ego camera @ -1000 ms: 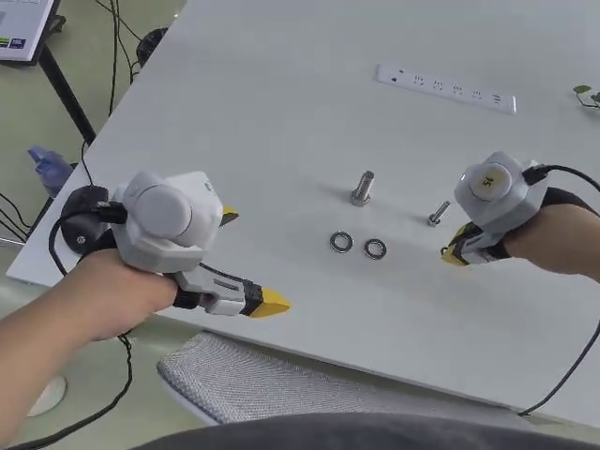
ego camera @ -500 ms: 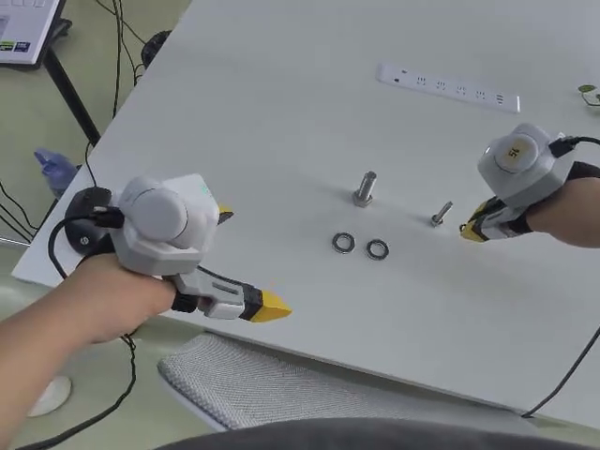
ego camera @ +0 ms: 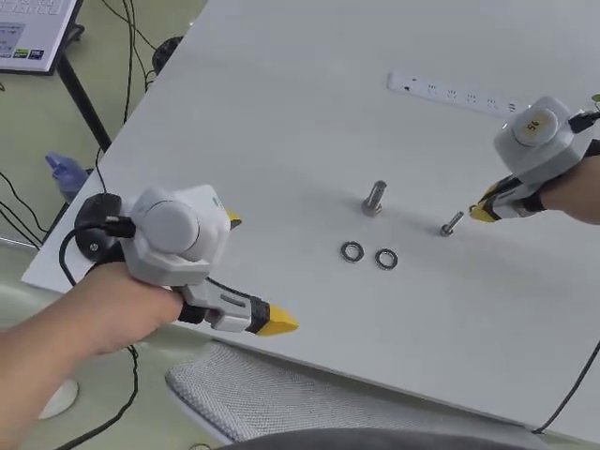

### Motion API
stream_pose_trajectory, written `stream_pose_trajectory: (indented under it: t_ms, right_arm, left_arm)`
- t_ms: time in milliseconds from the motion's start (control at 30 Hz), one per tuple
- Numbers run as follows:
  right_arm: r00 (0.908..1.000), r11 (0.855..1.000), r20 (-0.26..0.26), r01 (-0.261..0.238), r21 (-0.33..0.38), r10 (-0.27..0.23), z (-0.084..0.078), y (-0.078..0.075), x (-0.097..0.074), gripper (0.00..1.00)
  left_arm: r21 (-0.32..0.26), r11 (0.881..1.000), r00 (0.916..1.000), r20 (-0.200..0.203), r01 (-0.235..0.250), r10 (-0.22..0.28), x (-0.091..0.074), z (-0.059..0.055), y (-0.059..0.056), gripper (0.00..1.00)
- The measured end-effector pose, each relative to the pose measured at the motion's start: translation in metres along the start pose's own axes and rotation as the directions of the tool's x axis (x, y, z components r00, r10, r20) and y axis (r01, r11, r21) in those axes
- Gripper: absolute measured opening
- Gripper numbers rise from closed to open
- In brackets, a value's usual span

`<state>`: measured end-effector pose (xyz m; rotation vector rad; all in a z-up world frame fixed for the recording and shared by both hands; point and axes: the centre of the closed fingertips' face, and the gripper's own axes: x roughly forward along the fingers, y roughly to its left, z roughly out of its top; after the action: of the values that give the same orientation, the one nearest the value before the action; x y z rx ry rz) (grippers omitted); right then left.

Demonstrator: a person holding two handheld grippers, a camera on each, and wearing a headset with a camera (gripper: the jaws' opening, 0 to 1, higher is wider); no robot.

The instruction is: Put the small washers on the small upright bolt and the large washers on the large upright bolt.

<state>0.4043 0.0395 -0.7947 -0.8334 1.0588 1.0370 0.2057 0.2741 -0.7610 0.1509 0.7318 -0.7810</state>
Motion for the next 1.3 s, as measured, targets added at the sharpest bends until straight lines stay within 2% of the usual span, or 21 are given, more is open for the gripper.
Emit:
stream_pose_trajectory:
  t_ms: [300,933,1300]
  right_arm:
    - [0.9997,0.999,-0.022,-0.012,-0.031,0.012,0.004,0.010,0.009,0.12]
    - [0.9992,0.999,-0.036,-0.018,-0.031,0.017,0.002,0.013,0.018,0.12]
    - [0.9991,0.999,-0.041,-0.017,-0.050,0.015,0.001,0.016,0.026,0.12]
  left_arm:
    - [-0.002,1.000,1.0000,-0.005,-0.002,0.002,0.000,0.000,0.004,0.95]
    - [-0.016,1.000,0.9998,-0.014,0.013,-0.013,0.000,-0.004,0.002,0.92]
    - [-0.024,0.999,0.9993,-0.025,0.027,-0.027,0.002,-0.011,0.001,0.90]
